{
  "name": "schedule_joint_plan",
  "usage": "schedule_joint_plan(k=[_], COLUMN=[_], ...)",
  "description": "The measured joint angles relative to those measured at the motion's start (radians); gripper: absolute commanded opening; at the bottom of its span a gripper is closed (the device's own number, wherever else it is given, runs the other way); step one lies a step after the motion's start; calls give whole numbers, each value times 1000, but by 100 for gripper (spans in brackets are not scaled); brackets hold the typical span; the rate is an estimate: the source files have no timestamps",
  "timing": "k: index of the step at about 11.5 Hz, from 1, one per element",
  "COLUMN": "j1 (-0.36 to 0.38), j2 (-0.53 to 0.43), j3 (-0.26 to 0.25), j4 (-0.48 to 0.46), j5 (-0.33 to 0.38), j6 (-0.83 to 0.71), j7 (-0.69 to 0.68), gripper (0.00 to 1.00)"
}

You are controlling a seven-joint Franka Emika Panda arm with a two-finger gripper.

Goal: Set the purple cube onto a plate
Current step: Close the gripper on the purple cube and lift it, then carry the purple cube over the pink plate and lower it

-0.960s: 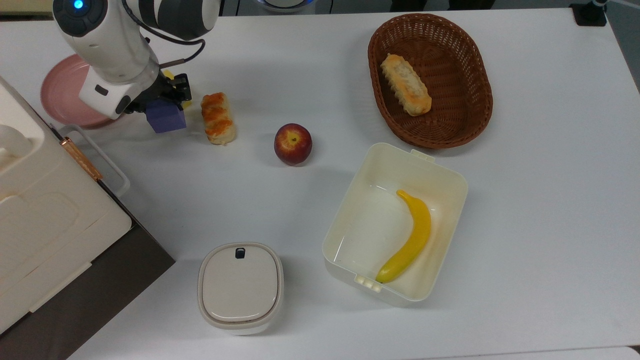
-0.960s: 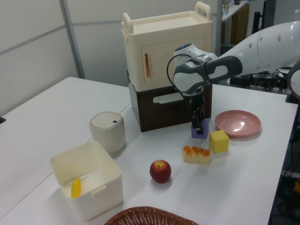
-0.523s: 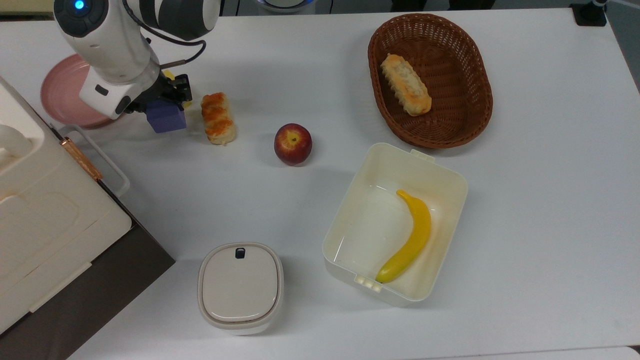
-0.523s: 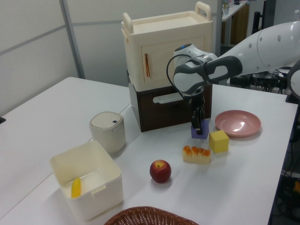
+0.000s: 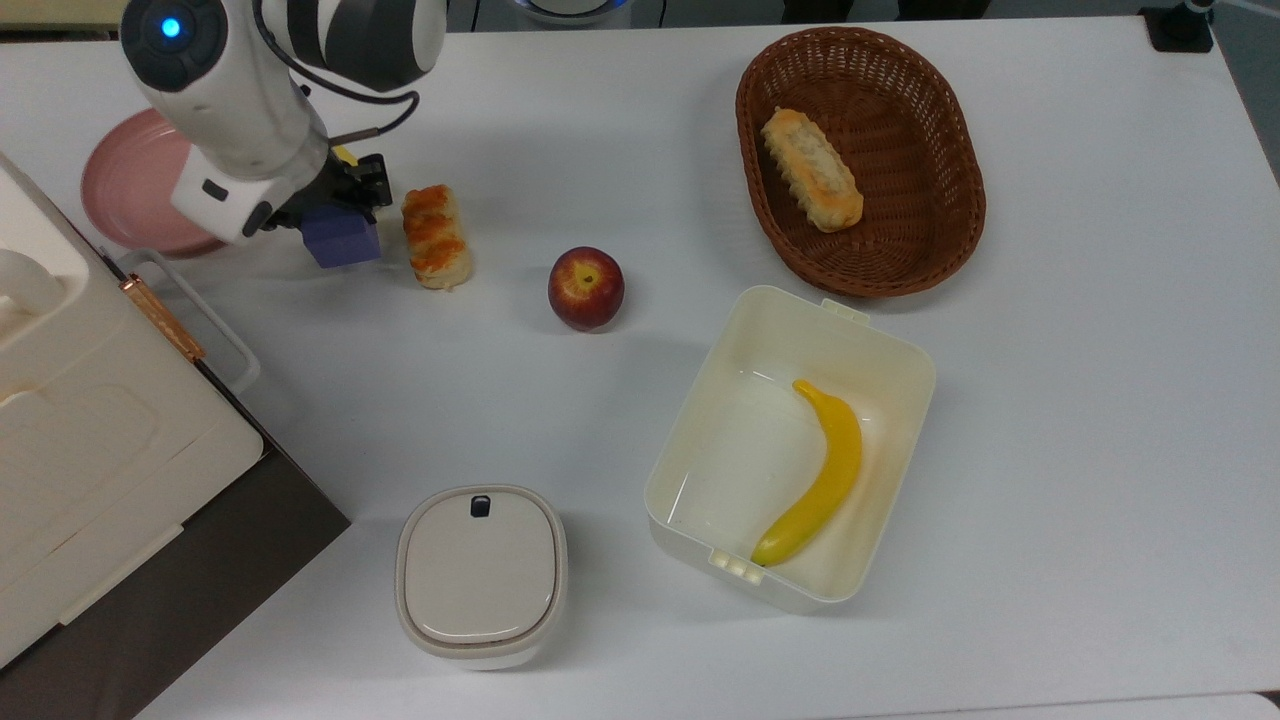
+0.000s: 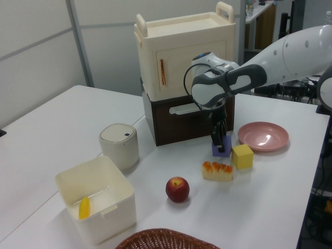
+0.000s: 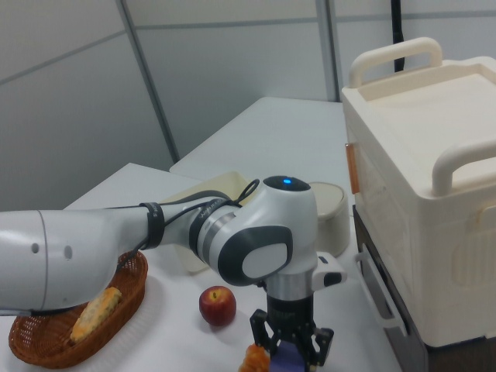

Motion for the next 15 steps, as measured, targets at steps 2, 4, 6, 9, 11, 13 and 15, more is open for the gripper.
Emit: schedule_joint_plan(k=[2,4,6,9,11,13,15], j1=[22,45,40,33,33,27,7], j2=[41,65,65,64,62,49,23], j3=[2,2,-1,-1,-1,-2,-3], j4=[-13,-8,8,19,23,27,29], j5=[-33,-70,-70,-70,-70,-70,-70], j6=[-1,0,0,0,0,0,-1], j7=[57,136,142,142,143,143,140], gripper=[63,64,64,64,64,64,64])
